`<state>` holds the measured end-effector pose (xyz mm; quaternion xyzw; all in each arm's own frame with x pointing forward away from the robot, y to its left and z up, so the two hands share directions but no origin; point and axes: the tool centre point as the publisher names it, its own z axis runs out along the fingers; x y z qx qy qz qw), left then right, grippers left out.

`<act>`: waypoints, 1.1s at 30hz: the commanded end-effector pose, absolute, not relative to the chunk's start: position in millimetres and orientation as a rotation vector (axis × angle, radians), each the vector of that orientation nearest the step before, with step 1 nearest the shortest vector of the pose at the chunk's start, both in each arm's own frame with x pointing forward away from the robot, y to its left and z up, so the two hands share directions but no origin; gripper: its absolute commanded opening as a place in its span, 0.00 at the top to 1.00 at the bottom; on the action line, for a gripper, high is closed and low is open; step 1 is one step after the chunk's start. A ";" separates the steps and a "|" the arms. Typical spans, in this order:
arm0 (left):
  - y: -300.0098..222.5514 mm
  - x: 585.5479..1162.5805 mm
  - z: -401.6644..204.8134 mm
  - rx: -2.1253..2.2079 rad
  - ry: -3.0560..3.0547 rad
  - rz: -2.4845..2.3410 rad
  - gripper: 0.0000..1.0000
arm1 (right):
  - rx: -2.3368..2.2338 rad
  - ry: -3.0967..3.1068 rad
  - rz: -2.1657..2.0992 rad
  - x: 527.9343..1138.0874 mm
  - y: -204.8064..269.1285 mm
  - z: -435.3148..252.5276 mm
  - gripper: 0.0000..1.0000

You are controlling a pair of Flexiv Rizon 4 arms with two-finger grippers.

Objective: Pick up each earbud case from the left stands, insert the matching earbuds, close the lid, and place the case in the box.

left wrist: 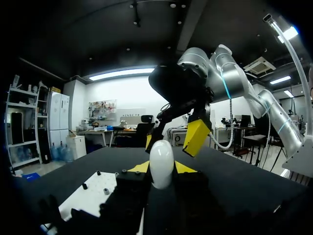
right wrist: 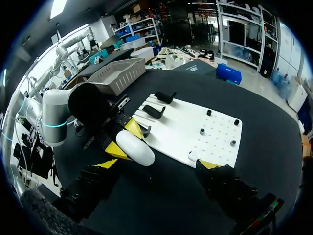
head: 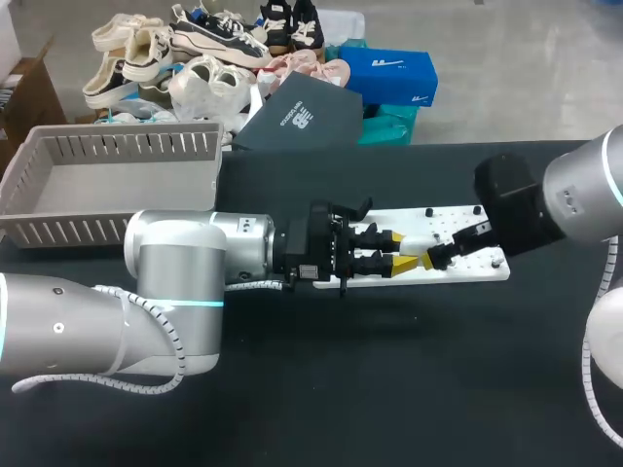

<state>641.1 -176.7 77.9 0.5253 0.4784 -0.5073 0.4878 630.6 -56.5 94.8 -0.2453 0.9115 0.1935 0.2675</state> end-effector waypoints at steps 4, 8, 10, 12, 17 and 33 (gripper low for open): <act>-176.7 642.8 76.8 1.280 1.159 -1.239 1.00 | -0.603 2.466 0.373 631.2 -54.4 93.6 0.00; -176.7 642.8 76.8 1.280 1.159 -1.239 1.00 | -0.593 2.468 0.376 632.4 -55.4 93.6 0.00; -176.7 642.8 76.8 1.280 1.159 -1.239 1.00 | -0.593 2.469 0.376 632.5 -55.3 93.5 0.00; -176.7 642.8 76.8 1.280 1.159 -1.239 1.00 | -0.593 2.469 0.377 632.6 -55.3 93.4 0.00; -176.7 642.8 76.8 1.280 1.159 -1.239 1.00 | -0.593 2.470 0.378 633.5 -54.5 92.9 0.00; -176.7 642.8 76.8 1.280 1.159 -1.239 1.00 | -0.588 2.475 0.371 638.7 -55.3 92.2 0.00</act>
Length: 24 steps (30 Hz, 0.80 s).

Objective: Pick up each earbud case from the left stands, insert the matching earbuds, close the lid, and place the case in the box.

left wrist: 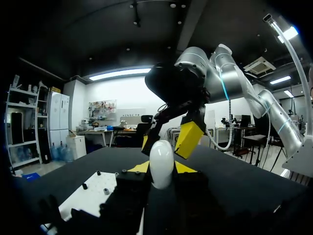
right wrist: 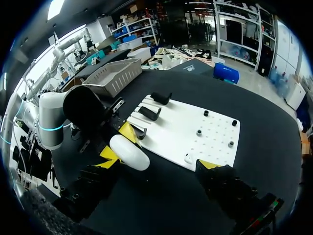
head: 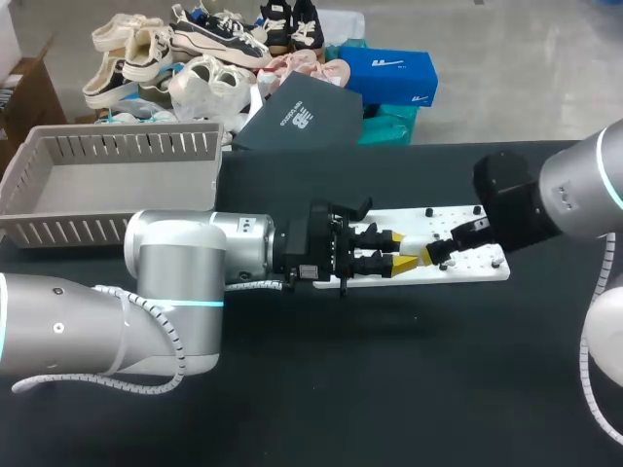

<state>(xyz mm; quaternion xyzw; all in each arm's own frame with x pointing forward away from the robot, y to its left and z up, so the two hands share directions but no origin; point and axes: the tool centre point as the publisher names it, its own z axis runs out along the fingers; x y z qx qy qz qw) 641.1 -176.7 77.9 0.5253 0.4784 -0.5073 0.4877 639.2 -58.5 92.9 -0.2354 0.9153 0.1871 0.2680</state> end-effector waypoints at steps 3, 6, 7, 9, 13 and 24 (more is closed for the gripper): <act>-176.7 642.8 76.8 1.280 1.159 -1.239 1.00 | -0.589 2.476 0.370 639.2 -55.3 92.2 0.00; -176.7 642.8 76.8 1.280 1.159 -1.239 1.00 | -0.589 2.477 0.367 639.8 -55.3 92.1 0.00; -176.7 642.8 76.8 1.280 1.159 -1.239 1.00 | -0.590 2.477 0.367 639.9 -55.3 92.2 0.00; -176.7 642.8 76.8 1.280 1.159 -1.239 1.00 | -0.591 2.477 0.366 640.2 -55.4 92.3 0.00; -176.7 642.8 76.8 1.280 1.159 -1.239 1.00 | -0.591 2.476 0.365 640.7 -55.7 93.3 0.00; -176.7 642.8 76.8 1.280 1.159 -1.239 1.00 | -0.592 2.465 0.372 643.3 -54.5 100.2 0.00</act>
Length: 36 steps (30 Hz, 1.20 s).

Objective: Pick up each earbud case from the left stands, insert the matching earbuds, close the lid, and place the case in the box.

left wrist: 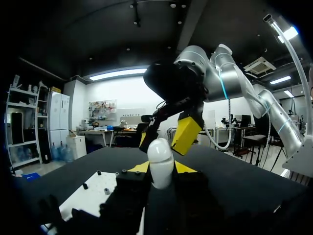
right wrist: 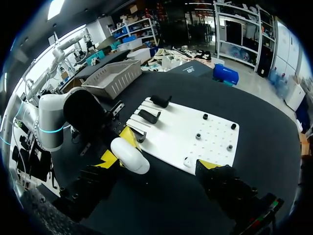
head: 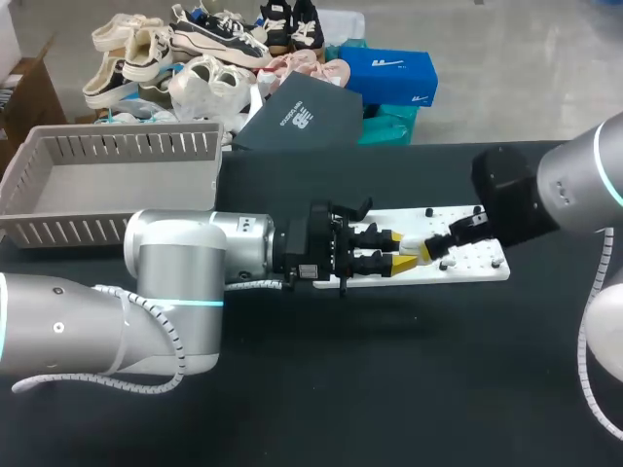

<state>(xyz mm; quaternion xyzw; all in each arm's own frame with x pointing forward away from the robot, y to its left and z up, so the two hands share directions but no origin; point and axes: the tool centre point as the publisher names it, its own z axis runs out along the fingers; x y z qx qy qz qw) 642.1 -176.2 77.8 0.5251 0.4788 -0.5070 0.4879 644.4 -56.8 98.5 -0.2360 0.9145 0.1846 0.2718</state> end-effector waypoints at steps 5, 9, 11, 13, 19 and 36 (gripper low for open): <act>-176.7 642.8 76.8 1.280 1.159 -1.239 1.00 | -0.597 2.462 0.364 645.3 -53.3 103.6 0.00; -176.7 642.8 76.8 1.280 1.159 -1.239 1.00 | -0.597 2.458 0.360 648.2 -53.5 107.0 0.00; -176.7 642.8 76.8 1.280 1.159 -1.239 1.00 | -0.596 2.454 0.358 649.2 -53.5 108.9 0.00; -176.7 642.8 76.8 1.280 1.159 -1.239 1.00 | -0.599 2.450 0.355 649.9 -53.1 111.1 0.00; -176.7 642.8 76.8 1.280 1.159 -1.239 1.00 | -0.611 2.432 0.342 652.7 -51.5 117.8 0.00; -176.7 642.8 76.8 1.280 1.159 -1.239 1.00 | -0.503 2.388 0.065 662.4 -109.0 126.5 0.00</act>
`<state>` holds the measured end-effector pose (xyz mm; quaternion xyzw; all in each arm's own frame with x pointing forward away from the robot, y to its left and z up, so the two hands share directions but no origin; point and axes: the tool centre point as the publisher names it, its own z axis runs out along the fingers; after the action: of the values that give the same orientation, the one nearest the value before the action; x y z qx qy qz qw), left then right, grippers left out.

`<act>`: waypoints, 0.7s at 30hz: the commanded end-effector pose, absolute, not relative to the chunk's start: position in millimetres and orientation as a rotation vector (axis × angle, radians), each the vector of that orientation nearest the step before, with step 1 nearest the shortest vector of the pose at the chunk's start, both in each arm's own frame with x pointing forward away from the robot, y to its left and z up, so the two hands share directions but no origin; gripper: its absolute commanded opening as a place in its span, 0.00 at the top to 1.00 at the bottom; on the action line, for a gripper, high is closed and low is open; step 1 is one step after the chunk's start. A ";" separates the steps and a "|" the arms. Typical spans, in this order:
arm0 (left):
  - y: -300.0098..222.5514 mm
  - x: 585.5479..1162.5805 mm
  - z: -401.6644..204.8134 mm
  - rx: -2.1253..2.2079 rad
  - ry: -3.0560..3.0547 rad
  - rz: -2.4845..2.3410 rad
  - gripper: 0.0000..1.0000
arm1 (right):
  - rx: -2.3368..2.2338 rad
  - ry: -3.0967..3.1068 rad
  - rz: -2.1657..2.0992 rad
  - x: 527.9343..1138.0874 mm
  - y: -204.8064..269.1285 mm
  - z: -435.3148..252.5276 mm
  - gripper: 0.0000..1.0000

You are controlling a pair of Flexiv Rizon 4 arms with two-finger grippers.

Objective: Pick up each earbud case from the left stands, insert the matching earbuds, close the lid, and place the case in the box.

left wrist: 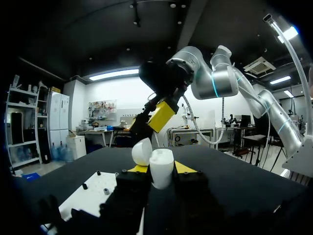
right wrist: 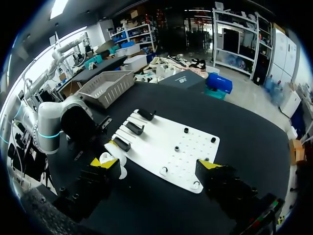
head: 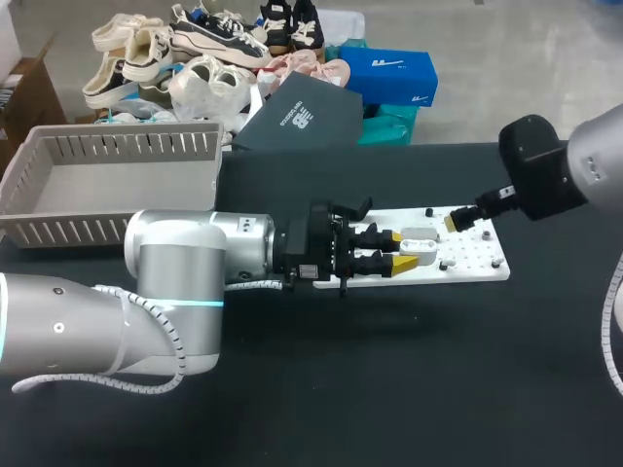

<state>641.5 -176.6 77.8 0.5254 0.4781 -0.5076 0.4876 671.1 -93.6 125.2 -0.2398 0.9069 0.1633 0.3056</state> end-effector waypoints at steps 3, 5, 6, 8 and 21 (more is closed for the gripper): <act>-176.7 642.8 76.8 1.280 1.159 -1.239 1.00 | -0.485 2.392 -0.004 663.4 -122.2 123.9 0.00; -176.7 642.8 76.8 1.280 1.159 -1.239 1.00 | -0.483 2.396 -0.070 664.1 -131.9 118.9 0.00; -176.7 642.8 76.8 1.280 1.159 -1.239 1.00 | -0.487 2.396 -0.106 664.3 -135.6 115.8 0.00; -176.7 642.8 76.8 1.280 1.159 -1.239 1.00 | -0.488 2.409 -0.133 664.4 -141.3 110.4 0.00; -165.9 639.1 74.4 1.282 1.176 -1.229 1.00 | -0.528 2.435 -0.288 665.2 -156.7 79.7 0.00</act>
<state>641.9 -171.0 73.2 0.5263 0.4826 -0.5053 0.4845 664.4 -160.1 84.4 -0.2622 0.9254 0.0866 0.2597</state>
